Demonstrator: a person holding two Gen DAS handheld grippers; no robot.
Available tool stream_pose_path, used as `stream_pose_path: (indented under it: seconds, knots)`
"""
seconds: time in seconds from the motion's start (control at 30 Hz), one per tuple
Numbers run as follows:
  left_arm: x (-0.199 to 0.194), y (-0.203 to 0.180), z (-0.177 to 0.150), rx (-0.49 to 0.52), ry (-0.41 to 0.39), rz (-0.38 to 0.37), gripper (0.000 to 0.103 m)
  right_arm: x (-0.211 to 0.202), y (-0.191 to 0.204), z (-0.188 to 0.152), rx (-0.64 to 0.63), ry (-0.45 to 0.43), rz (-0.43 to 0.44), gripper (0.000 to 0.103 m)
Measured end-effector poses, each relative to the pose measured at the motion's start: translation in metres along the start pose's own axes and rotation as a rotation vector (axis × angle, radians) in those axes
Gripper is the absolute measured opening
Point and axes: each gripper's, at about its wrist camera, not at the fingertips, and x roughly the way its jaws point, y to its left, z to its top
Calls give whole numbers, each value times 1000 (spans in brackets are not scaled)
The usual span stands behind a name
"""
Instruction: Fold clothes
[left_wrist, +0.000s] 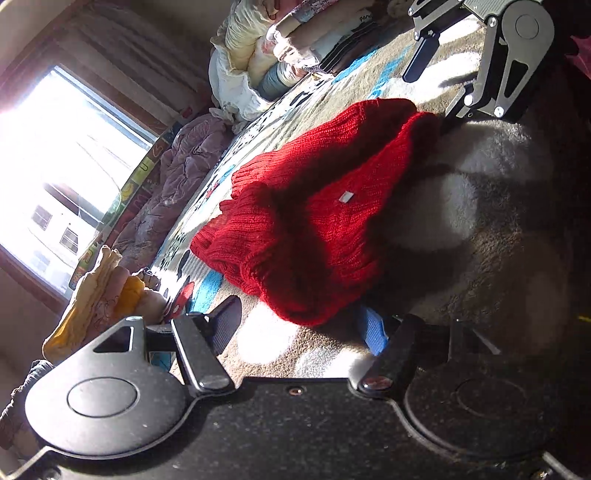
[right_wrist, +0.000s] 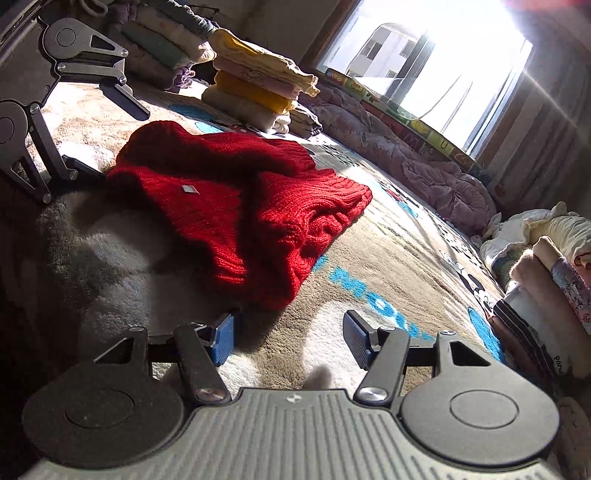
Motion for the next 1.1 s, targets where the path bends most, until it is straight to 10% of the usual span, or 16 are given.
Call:
stream_pose_path:
  seconds: [0.3, 0.43, 0.7, 1.1]
  knots:
    - [10, -5, 0, 111, -77, 113, 75, 22, 12, 8, -76, -72, -86, 60]
    - [13, -7, 1, 120, -83, 115, 73, 27, 13, 10, -77, -79, -46, 38]
    - [11, -26, 6, 175, -63, 131, 31, 25, 14, 14, -60, -73, -15, 27]
    - [-66, -10, 14, 132, -110, 46, 28, -60, 22, 16, -107, -185, 30, 24]
